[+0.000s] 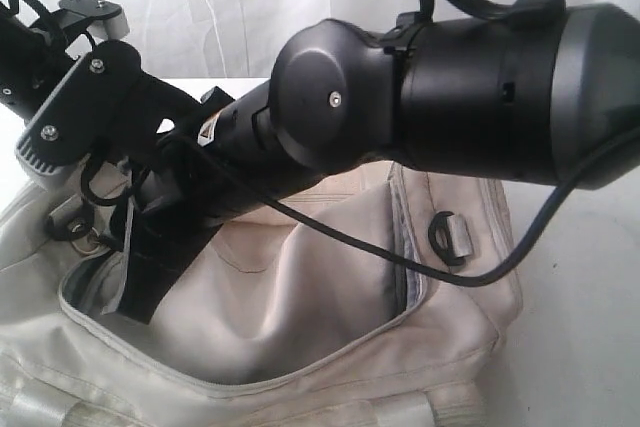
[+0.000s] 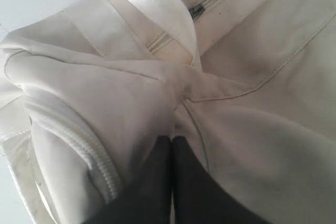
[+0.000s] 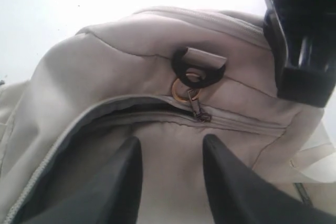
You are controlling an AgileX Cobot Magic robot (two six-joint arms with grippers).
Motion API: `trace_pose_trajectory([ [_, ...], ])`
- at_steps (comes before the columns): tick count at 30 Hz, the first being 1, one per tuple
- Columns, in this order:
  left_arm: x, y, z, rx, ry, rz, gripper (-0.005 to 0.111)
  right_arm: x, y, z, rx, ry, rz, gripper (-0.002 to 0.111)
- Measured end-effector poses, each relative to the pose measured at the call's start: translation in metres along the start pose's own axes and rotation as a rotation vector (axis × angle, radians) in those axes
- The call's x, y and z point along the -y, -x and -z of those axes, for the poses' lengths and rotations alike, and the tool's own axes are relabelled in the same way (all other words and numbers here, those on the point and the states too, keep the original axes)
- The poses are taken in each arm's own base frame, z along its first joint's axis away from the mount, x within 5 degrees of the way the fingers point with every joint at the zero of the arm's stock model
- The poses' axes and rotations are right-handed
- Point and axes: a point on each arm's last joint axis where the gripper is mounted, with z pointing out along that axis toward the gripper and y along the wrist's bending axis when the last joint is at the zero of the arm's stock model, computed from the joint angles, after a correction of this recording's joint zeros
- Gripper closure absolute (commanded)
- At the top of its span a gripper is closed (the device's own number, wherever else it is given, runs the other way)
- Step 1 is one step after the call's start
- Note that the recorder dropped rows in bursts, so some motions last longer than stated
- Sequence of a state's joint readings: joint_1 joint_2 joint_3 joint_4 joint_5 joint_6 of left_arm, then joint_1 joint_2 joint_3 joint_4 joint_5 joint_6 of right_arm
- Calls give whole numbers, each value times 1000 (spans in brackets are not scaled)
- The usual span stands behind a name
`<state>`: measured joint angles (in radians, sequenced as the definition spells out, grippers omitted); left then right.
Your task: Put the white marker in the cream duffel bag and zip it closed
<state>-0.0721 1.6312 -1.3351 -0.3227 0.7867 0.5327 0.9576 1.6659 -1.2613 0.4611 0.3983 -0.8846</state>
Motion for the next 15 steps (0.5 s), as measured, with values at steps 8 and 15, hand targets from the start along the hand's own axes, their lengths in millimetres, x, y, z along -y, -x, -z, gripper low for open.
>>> trace_pose_trajectory([
  [8, 2, 0, 0, 4, -17, 11, 84, -17, 2, -11, -11, 43, 32, 72],
  [15, 2, 1, 0, 6, -19, 13, 83, -14, -3, -32, -34, 33, 79, 72],
])
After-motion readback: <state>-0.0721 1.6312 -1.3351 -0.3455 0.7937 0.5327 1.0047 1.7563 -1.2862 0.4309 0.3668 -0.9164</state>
